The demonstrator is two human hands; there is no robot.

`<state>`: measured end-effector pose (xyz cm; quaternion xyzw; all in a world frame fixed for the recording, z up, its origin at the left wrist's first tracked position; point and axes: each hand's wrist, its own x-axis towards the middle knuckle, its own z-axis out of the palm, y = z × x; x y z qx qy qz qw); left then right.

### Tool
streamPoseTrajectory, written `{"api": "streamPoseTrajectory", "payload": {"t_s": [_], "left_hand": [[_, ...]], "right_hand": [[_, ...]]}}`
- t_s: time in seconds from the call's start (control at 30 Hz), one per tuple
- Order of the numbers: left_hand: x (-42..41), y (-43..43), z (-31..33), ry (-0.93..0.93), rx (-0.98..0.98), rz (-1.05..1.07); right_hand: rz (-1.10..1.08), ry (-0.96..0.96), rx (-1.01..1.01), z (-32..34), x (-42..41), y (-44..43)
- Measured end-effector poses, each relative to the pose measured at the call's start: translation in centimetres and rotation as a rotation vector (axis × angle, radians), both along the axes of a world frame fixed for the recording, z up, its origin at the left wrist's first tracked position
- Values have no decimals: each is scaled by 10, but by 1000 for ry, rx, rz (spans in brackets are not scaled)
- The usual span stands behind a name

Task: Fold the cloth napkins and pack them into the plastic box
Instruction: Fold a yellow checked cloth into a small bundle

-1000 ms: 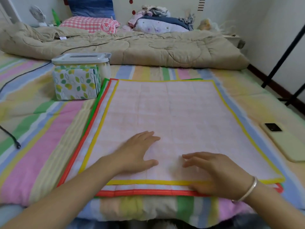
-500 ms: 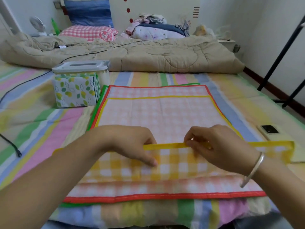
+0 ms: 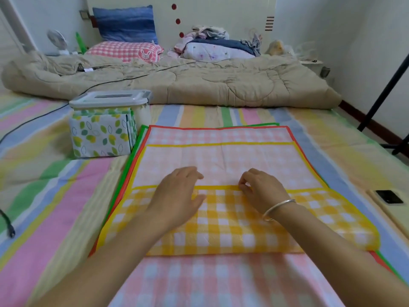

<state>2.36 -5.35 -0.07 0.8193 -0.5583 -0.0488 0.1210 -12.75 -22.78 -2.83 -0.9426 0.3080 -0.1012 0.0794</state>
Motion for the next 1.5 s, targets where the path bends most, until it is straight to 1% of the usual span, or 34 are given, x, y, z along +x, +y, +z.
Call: {"api": "streamPoseTrajectory", "payload": {"t_s": [0.03, 0.13, 0.2, 0.4, 0.53, 0.6, 0.73, 0.77, 0.87, 0.9, 0.97, 1.03, 1.13, 1.3, 1.33, 1.4, 1.43, 1.5], "left_hand": [[-7, 7, -3, 1, 27, -38], [-21, 29, -17, -46, 190, -128], [-19, 37, -32, -73, 217, -143], [-12, 39, -63, -114, 145, -140], [-11, 41, -77, -104, 85, -131], [-11, 41, -81, -105, 76, -128], [-11, 41, -86, -144, 54, -117], [-10, 41, -87, -153, 64, -112], [-11, 42, -88, -201, 115, -82], [-11, 42, -88, -210, 119, -80], [-10, 42, -92, -225, 98, -84], [-10, 43, -91, -212, 74, -78], [-10, 43, -90, -175, 104, -76], [2, 48, -81, -50, 106, -108], [7, 54, -81, -61, 107, -90], [15, 66, -83, -186, 81, 11], [15, 70, -83, -236, 88, 84], [13, 72, -84, -279, 151, 191]], "right_hand": [[-10, 3, 0, -4, 2, -2], [-33, -13, -23, -15, 7, -5], [-40, -36, -22, -19, 9, -6], [-40, -55, -58, -26, 15, -12], [-50, -61, -94, -28, 16, -9], [-55, -52, -78, -28, 15, -7], [-36, -49, -56, -30, 8, 34], [-20, 1, -13, -29, 6, 50], [-4, 245, 193, -34, -17, 87], [-10, 292, 203, -36, -29, 90], [-51, 293, 146, -43, -55, 78], [-150, 298, 88, -47, -85, 49], [-289, 349, 74, -43, -123, 7], [-290, 362, 101, -41, -131, -3], [-291, 356, 106, -41, -131, -2], [-299, 357, 126, -41, -131, -3], [-305, 357, 135, -40, -130, -3], [-314, 354, 132, -40, -128, -2]]}}
